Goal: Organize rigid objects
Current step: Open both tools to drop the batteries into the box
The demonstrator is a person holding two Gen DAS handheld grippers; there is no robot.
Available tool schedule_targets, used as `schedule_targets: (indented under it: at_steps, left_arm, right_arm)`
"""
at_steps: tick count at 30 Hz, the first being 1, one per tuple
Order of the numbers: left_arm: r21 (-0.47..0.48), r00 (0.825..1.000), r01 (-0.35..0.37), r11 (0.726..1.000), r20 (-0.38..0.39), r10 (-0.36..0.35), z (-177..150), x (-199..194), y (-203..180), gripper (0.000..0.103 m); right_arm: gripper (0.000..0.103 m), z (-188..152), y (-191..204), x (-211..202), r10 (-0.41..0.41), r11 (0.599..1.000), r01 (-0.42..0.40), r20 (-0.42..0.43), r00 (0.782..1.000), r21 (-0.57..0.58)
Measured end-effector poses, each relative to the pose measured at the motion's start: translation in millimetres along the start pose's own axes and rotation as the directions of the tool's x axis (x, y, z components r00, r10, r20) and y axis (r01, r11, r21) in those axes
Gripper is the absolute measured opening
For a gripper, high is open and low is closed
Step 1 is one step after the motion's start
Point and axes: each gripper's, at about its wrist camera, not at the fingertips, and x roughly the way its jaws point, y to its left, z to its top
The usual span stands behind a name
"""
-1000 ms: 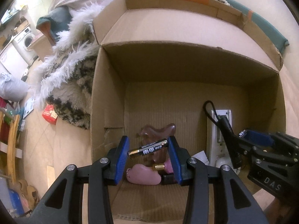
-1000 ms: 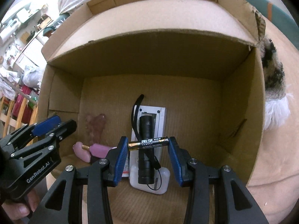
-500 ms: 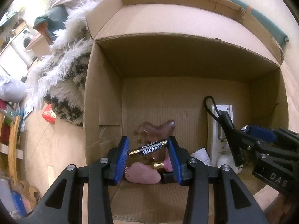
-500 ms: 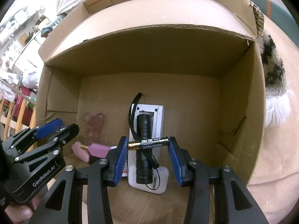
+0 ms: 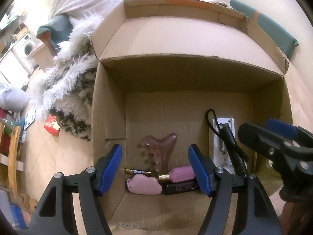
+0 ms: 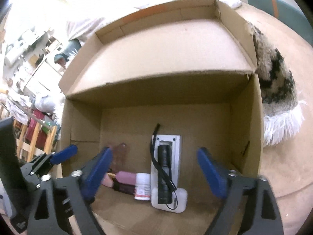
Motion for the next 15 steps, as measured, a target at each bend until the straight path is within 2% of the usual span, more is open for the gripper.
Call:
schedule_targets:
  at_steps: [15]
  left_arm:
    - [-0.026, 1.000, 0.002, 1.000, -0.014, -0.002, 1.1, -3.8, 5.6, 0.067]
  right_arm:
    - [0.103, 1.7, 0.5, -7.7, -0.001, 1.000, 0.001, 0.023, 1.000, -0.003]
